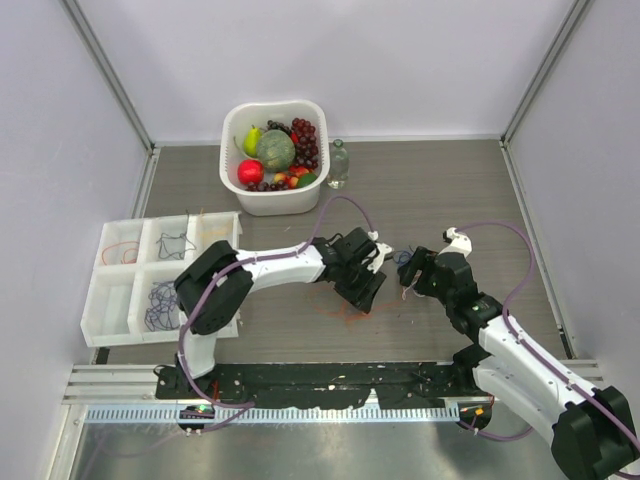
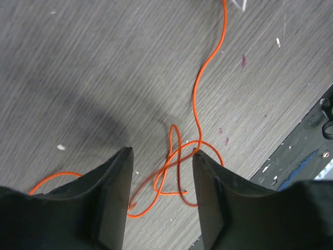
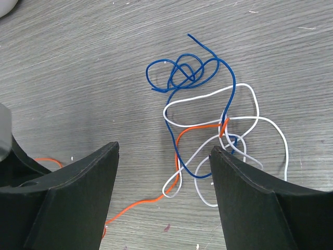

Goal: Untangle the cables

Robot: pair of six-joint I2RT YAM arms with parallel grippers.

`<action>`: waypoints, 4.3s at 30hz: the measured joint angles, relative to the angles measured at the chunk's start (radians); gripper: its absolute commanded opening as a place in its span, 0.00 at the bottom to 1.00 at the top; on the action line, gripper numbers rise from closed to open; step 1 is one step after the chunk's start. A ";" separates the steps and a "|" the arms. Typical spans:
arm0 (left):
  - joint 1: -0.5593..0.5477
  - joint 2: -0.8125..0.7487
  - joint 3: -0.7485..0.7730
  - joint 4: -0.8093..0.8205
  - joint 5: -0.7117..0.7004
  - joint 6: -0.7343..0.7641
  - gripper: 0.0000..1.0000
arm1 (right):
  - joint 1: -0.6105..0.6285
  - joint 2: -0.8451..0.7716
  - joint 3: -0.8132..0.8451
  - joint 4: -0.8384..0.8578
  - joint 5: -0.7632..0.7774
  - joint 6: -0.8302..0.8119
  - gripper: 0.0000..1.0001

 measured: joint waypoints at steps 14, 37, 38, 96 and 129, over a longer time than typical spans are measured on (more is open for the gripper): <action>-0.068 -0.289 -0.072 -0.026 -0.183 -0.020 0.00 | 0.000 0.311 0.068 -0.008 0.014 0.000 0.73; -0.089 -0.914 0.494 -0.739 -1.077 -0.101 0.00 | -0.016 0.378 0.157 -0.123 0.187 0.071 0.75; -0.052 -0.913 0.488 -0.749 -1.085 -0.099 0.00 | -0.016 0.345 0.143 -0.116 0.179 0.069 0.74; 1.406 -0.475 -0.092 -0.098 -0.575 -0.506 0.82 | -0.016 0.196 0.066 -0.037 0.041 0.026 0.73; -0.020 -0.871 -0.627 0.296 -0.328 -0.308 0.74 | 0.139 0.256 0.063 0.302 -0.631 0.119 0.57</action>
